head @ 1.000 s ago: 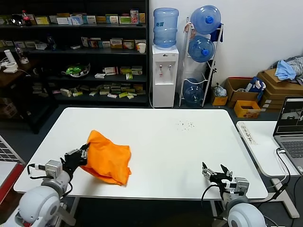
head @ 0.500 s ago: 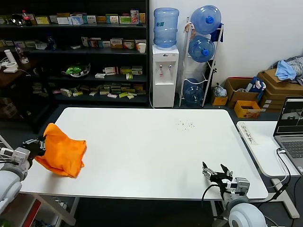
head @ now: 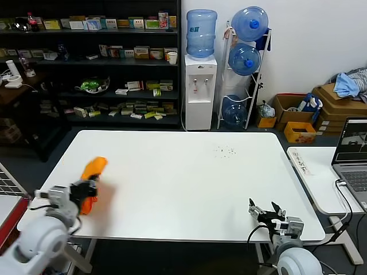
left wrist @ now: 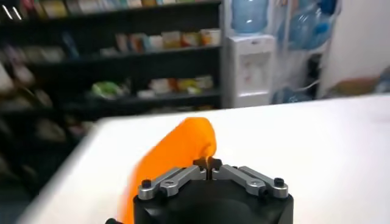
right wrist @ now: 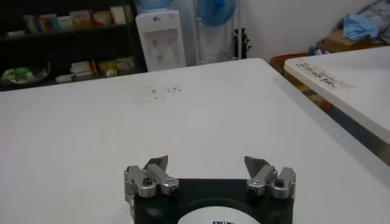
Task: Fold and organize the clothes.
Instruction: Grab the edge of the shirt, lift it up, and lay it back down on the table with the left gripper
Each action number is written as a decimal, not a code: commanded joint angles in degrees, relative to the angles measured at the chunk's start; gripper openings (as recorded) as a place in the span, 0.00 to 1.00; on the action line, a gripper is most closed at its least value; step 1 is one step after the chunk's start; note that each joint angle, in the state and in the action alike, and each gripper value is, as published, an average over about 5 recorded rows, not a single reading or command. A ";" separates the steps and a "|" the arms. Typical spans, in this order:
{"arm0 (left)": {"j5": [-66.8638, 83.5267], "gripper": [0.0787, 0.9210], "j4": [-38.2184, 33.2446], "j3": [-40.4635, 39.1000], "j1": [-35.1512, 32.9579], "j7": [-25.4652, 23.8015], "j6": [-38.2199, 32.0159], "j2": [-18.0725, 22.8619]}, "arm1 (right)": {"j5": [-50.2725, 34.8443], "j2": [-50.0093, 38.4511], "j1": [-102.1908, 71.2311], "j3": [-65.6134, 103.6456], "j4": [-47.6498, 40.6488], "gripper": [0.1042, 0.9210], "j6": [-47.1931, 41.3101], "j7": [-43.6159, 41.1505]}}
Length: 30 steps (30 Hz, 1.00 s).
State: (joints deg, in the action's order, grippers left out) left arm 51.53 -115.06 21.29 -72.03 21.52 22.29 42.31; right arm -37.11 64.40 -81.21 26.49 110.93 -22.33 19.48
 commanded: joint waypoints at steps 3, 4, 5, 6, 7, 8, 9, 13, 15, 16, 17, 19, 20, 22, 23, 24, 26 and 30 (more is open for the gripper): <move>15.00 0.03 9.67 -32.15 20.11 11.67 -2.36 34.38 | 2.73 4.25 -1.44 1.85 -1.43 0.88 -0.28 0.30; 13.97 0.03 10.94 -32.36 20.71 11.16 -2.60 35.10 | 2.80 4.49 -1.81 2.01 -1.33 0.88 -0.22 0.26; 12.78 0.03 12.27 -32.43 21.32 10.60 -2.83 35.70 | 2.85 4.72 -2.19 2.18 -1.25 0.88 -0.15 0.22; 11.57 0.03 13.47 -32.39 21.79 10.14 -3.11 36.21 | 2.88 4.88 -2.49 2.31 -1.20 0.88 -0.08 0.19; 10.54 0.03 14.44 -32.18 22.10 9.85 -3.39 36.62 | 2.92 5.05 -2.78 2.39 -1.17 0.88 -0.02 0.15; 9.53 0.03 15.40 -31.87 22.38 9.56 -3.67 37.04 | 2.92 5.17 -2.96 2.40 -1.16 0.88 0.02 0.13; 8.76 0.03 16.17 -31.53 22.59 9.45 -3.89 37.46 | 2.91 5.27 -3.03 2.34 -1.18 0.88 0.03 0.13; 7.98 0.03 16.54 -31.06 22.79 9.93 -4.22 38.72 | 2.93 5.50 -2.53 1.69 -1.29 0.88 0.00 0.22; 7.95 0.03 15.95 -31.40 22.59 10.50 -4.15 39.27 | 2.91 5.51 -2.14 1.36 -1.30 0.88 -0.06 0.32; 7.84 0.03 15.72 -31.63 22.45 10.82 -4.10 39.53 | 2.89 5.48 -2.01 1.23 -1.27 0.88 -0.08 0.36; 7.67 0.03 15.54 -31.87 22.26 11.10 -4.02 39.75 | 2.87 5.42 -1.92 1.12 -1.22 0.88 -0.09 0.40; 6.85 0.03 15.47 -32.25 21.87 11.29 -3.95 40.00 | 2.85 5.21 -1.92 1.04 -1.03 0.88 0.11 0.36; 6.34 0.03 15.54 -32.34 21.71 11.27 -3.90 40.02 | 2.83 5.07 -1.99 1.07 -0.91 0.88 0.30 0.28; 4.82 0.03 15.74 -32.20 21.41 10.46 -3.85 39.86 | 3.43 4.72 -2.21 1.28 -0.63 0.88 1.55 -0.75; 3.97 0.03 15.79 -32.02 21.30 9.85 -3.90 39.73 | 4.17 4.53 -2.36 1.40 -0.48 0.88 2.68 -1.59; 2.93 0.03 15.75 -31.67 21.15 8.86 -4.08 39.54 | 5.11 4.32 -2.52 1.55 -0.21 0.88 4.30 -2.80; 1.00 0.03 15.40 -30.88 20.85 6.81 -4.67 39.13 | 6.88 3.90 -2.78 1.83 0.59 0.88 7.57 -5.19; -3.39 0.08 12.87 -28.31 19.44 2.00 -6.80 37.48 | 9.18 2.81 -3.07 2.85 3.81 0.88 14.67 -9.86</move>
State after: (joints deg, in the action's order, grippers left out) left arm 56.09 -101.21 -8.09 -52.53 30.09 18.16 78.56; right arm -32.77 68.22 -83.85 28.32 111.04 -19.27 17.59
